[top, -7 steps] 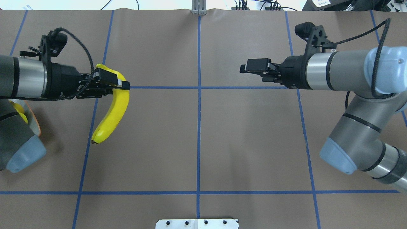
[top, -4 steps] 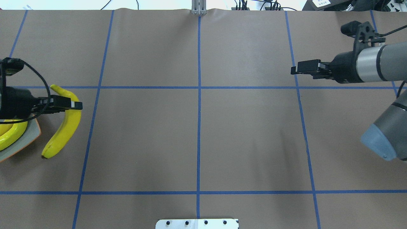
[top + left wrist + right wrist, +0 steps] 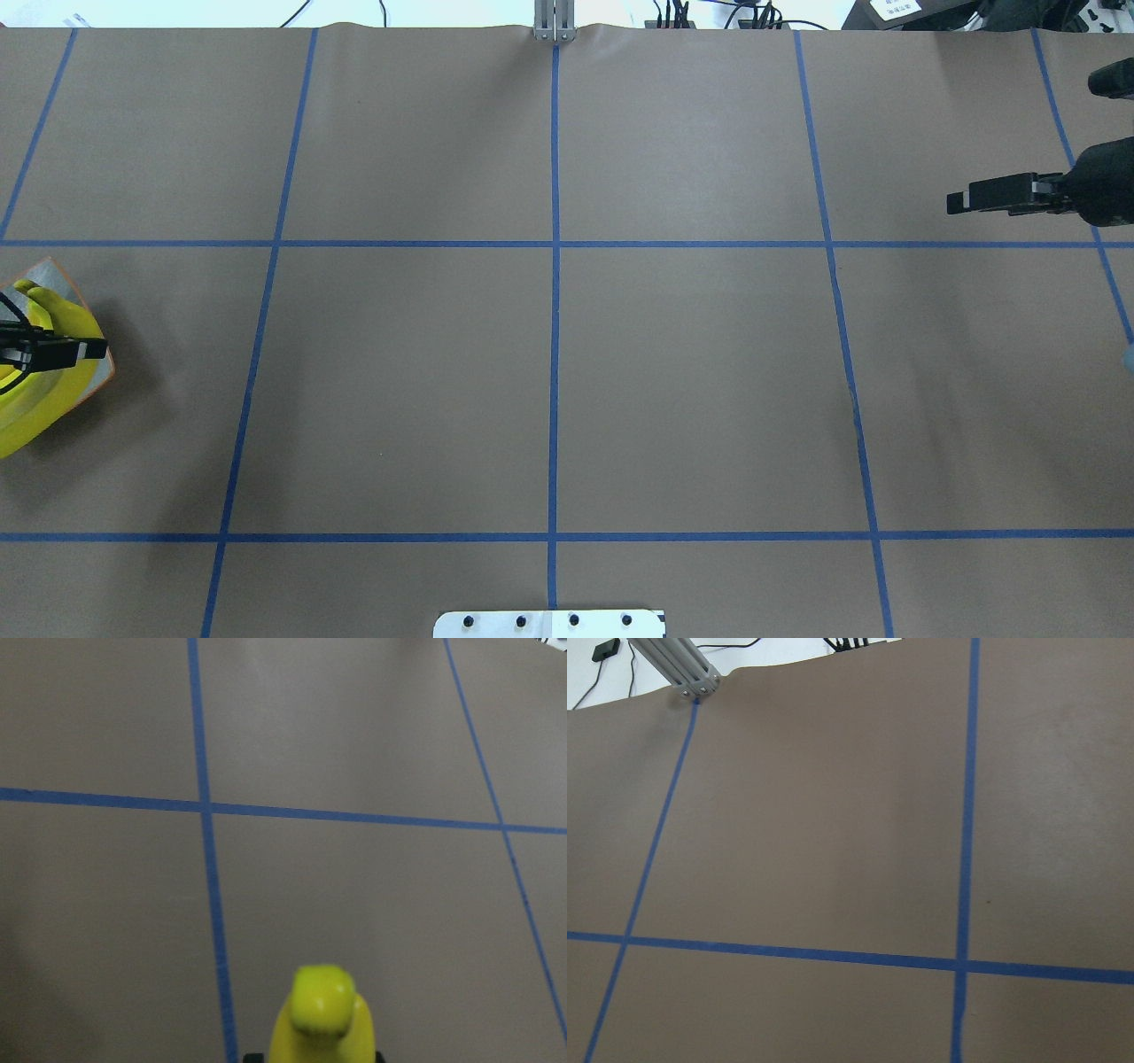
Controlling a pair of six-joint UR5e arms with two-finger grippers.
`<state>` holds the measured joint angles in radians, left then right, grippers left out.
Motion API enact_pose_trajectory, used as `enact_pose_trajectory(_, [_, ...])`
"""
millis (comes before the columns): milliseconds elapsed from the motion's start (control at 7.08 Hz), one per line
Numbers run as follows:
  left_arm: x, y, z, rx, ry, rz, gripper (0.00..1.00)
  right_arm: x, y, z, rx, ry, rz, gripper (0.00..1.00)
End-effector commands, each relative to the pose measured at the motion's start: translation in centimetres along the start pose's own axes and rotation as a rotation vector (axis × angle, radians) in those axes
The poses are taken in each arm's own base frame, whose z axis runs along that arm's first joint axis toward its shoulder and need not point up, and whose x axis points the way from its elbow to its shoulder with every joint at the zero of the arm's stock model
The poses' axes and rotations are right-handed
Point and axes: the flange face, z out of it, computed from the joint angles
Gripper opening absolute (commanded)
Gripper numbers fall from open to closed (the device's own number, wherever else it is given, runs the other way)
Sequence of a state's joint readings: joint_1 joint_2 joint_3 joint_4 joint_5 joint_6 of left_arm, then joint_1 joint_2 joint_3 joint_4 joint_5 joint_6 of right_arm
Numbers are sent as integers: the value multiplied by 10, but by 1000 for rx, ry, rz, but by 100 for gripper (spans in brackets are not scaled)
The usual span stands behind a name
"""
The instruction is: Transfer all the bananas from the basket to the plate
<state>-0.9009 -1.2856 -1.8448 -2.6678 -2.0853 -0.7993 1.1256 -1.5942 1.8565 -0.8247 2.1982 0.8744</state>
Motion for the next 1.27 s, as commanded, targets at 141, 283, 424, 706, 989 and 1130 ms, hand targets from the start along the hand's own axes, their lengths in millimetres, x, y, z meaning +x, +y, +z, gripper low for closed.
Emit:
enact_pose_trajectory(141, [-53, 27, 23, -67, -83, 147, 0, 50, -4, -17, -29, 7, -33, 100])
enact_pose_trajectory(283, [-62, 31, 30, -81, -95, 138, 0, 50, -4, -17, -30, 6, -32, 100])
enact_pose_trajectory(424, [-67, 32, 35, -89, -99, 136, 18, 50, -4, -17, -30, 6, -32, 100])
enact_pose_trajectory(706, [-58, 26, 32, -76, -80, 146, 99, 54, -5, -23, -26, 4, -26, 100])
enact_pose_trajectory(989, [-69, -9, -17, -28, 5, 91, 100, 79, -5, -42, -25, 4, -40, 100])
enact_pose_trajectory(1130, [-75, -42, -49, 6, 73, 64, 100, 110, -2, -51, -37, 6, -63, 100])
